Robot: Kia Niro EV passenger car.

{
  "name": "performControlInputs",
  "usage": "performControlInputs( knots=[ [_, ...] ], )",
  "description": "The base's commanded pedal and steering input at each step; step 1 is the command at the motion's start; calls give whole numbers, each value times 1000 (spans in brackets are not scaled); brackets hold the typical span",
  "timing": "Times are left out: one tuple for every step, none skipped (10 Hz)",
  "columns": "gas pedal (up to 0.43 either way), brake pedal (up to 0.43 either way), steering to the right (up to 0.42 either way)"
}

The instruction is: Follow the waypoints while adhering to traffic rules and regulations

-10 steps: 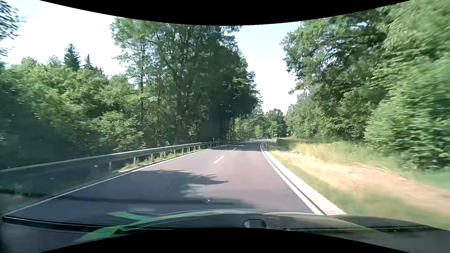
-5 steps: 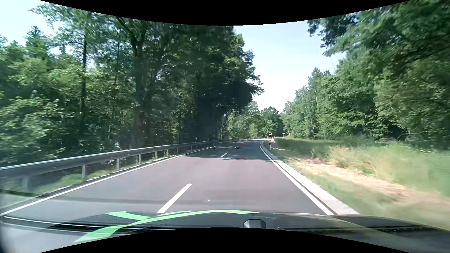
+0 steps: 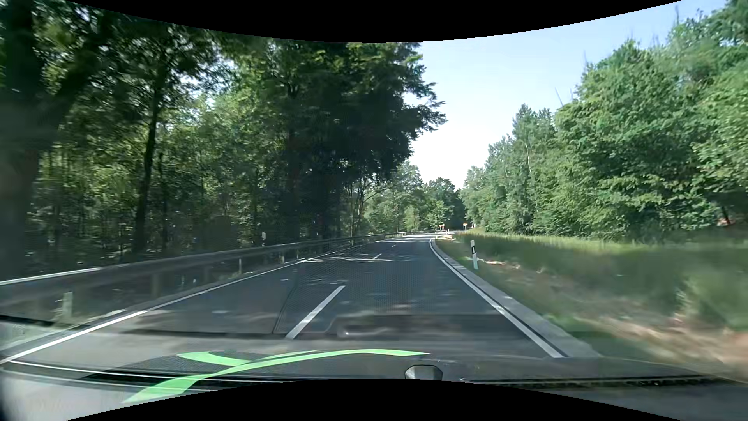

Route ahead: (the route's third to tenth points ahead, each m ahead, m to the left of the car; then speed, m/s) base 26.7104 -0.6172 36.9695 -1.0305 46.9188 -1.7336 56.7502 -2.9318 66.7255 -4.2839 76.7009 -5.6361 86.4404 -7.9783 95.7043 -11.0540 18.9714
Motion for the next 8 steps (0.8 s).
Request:
performControlInputs(
  knots=[
    [169, 0, 16],
    [177, 0, 16],
    [177, 0, 16],
    [177, 0, 16],
    [177, 0, 16],
    [150, 0, 16],
    [138, 0, 15],
    [138, 0, 14]
  ],
)
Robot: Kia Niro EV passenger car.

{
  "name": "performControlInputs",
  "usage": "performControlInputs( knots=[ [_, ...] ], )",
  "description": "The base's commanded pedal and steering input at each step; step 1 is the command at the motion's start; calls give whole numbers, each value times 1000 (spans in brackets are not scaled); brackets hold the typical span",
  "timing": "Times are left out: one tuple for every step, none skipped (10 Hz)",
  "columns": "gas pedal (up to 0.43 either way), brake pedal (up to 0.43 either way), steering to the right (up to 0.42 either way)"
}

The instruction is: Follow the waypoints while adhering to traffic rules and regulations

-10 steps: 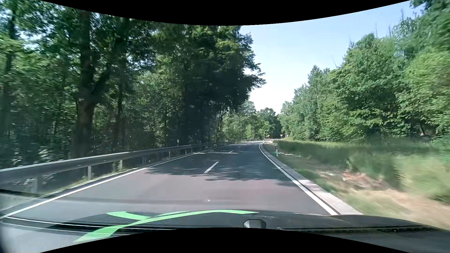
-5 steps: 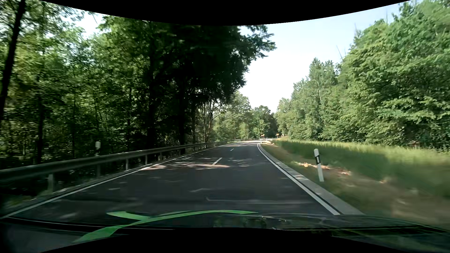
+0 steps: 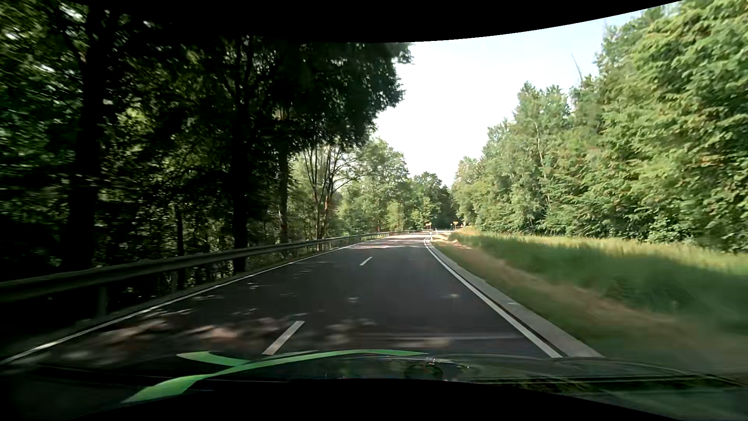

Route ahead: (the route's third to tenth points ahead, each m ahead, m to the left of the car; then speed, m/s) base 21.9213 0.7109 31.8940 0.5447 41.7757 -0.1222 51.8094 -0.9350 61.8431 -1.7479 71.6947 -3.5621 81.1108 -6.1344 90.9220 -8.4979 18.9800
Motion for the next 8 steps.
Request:
performControlInputs(
  knots=[
    [150, 0, 12],
    [157, 0, 12],
    [177, 0, 12],
    [197, 0, 12],
    [197, 0, 12],
    [197, 0, 12],
    [209, 0, 12],
    [209, 0, 12]
  ],
)
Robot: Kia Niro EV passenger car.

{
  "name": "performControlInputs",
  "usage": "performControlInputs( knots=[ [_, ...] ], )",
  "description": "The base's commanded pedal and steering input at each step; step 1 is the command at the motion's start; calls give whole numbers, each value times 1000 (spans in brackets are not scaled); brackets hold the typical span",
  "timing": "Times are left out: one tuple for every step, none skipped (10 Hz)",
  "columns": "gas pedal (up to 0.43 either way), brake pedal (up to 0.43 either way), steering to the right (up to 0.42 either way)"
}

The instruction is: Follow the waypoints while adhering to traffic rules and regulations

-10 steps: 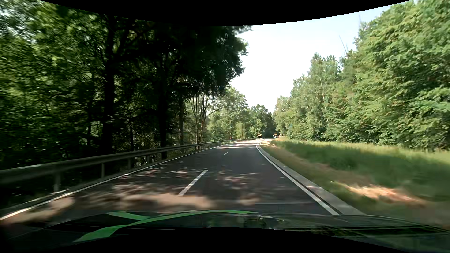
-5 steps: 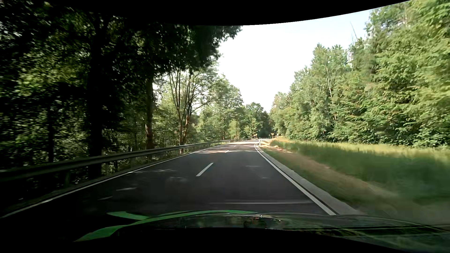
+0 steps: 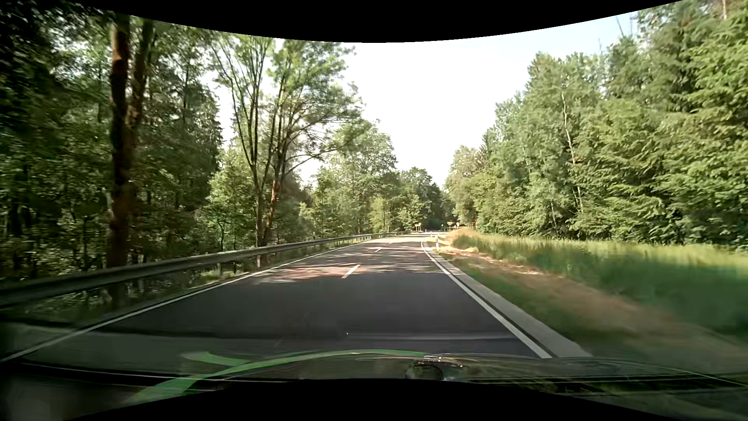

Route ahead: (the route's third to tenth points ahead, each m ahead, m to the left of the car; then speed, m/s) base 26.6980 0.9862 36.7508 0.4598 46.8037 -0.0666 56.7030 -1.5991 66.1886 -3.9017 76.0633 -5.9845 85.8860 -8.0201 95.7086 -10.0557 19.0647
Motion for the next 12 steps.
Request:
performControlInputs(
  knots=[
    [220, 0, 12],
    [220, 0, 12],
    [220, 0, 12],
    [209, 0, 11],
    [197, 0, 9],
    [177, 0, 9],
    [138, 0, 9],
    [130, 0, 9],
    [130, 0, 9],
    [130, 0, 9],
    [130, 0, 9],
    [150, 0, 9]
  ],
)
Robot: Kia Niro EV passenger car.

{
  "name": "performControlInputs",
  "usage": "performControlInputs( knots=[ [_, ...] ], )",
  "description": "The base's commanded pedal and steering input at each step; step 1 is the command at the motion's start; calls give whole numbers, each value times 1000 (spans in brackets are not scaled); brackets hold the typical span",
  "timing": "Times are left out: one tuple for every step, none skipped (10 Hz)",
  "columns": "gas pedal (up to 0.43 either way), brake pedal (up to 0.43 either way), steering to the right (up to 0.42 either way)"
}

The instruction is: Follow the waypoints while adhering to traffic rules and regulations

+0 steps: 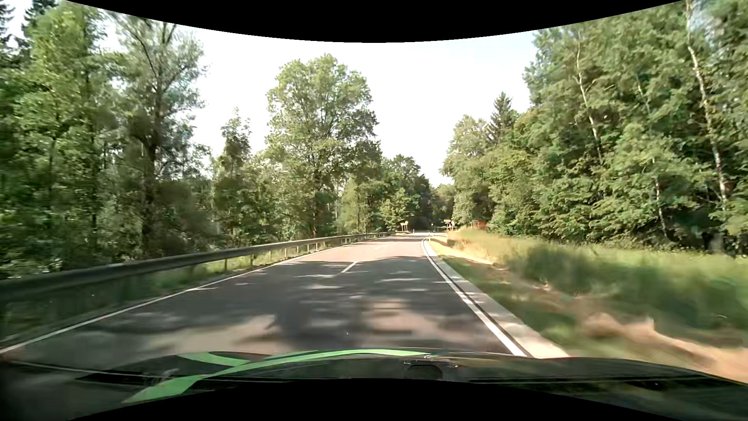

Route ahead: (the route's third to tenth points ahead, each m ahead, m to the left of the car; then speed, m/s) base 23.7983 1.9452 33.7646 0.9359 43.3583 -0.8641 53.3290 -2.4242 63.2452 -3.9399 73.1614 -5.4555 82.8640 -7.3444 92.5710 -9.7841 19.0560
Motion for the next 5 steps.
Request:
performControlInputs(
  knots=[
    [157, 0, 9],
    [157, 0, 9],
    [169, 0, 9],
    [177, 0, 9],
    [177, 0, 9]
  ],
)
